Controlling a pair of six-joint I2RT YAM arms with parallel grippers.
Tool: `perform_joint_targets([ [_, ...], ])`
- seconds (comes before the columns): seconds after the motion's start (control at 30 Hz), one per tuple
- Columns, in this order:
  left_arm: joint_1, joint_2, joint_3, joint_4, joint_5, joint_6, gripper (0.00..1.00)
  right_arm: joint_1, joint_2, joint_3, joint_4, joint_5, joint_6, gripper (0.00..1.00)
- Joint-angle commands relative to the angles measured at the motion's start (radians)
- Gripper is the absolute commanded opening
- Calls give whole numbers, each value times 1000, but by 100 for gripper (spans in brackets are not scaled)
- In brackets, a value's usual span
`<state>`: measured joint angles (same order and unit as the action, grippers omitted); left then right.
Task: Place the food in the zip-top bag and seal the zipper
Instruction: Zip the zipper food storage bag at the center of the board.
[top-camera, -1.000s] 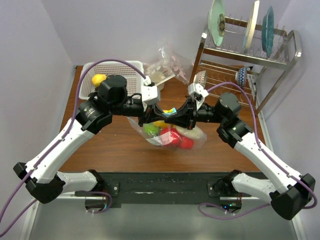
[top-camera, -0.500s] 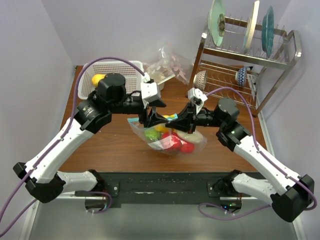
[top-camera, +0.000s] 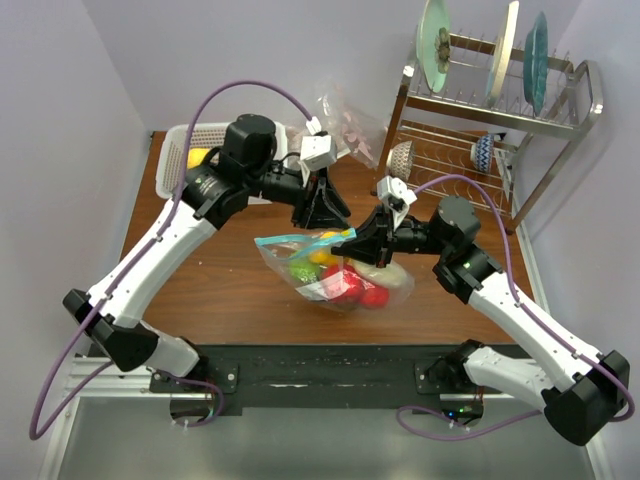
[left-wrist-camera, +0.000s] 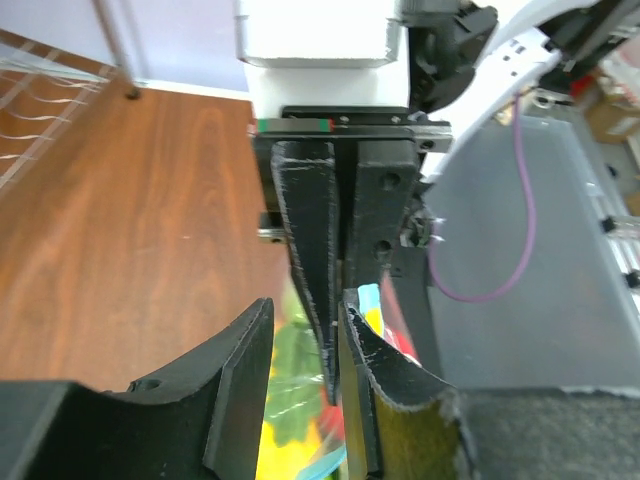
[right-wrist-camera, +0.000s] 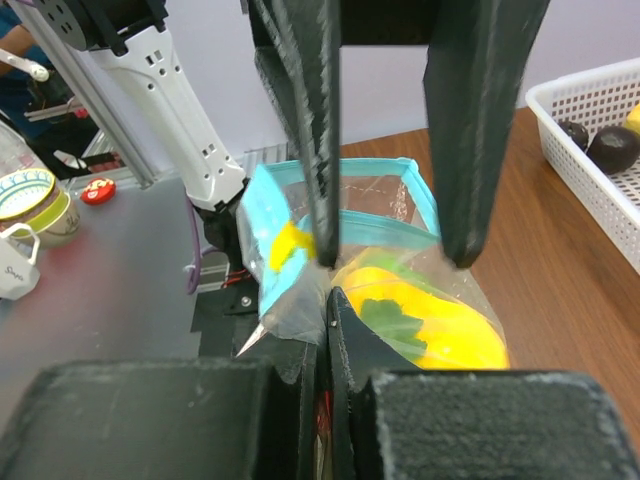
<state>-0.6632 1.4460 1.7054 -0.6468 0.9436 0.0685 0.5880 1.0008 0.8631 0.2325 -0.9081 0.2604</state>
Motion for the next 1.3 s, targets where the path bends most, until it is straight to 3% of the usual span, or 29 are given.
perform_joint_targets([
  [0.0,1,-25,13,4,133,-29,37,3,-18,24,31,5,-19,0],
  [0.3,4,-36,-13,53,182,-61,41,7,-8,31,10,8,-35,0],
  [0.7,5,-22,-35,24,164,-61,36,9,-18,40,-12,17,-46,0],
  [0.93,5,-26,-56,-1,119,-62,43,10,-19,37,-13,20,-52,0],
  [1.07,4,-26,-59,-10,129,-58,33,10,-18,37,-15,20,-55,0],
  [1.17,5,-22,-56,-16,130,-52,18,10,-16,37,-15,20,-53,0],
  [1.2,5,-19,-56,-19,132,-50,6,10,-18,39,-15,20,-53,0],
  [1.27,5,-18,-52,-22,135,-47,0,10,-18,39,-16,21,-55,0],
])
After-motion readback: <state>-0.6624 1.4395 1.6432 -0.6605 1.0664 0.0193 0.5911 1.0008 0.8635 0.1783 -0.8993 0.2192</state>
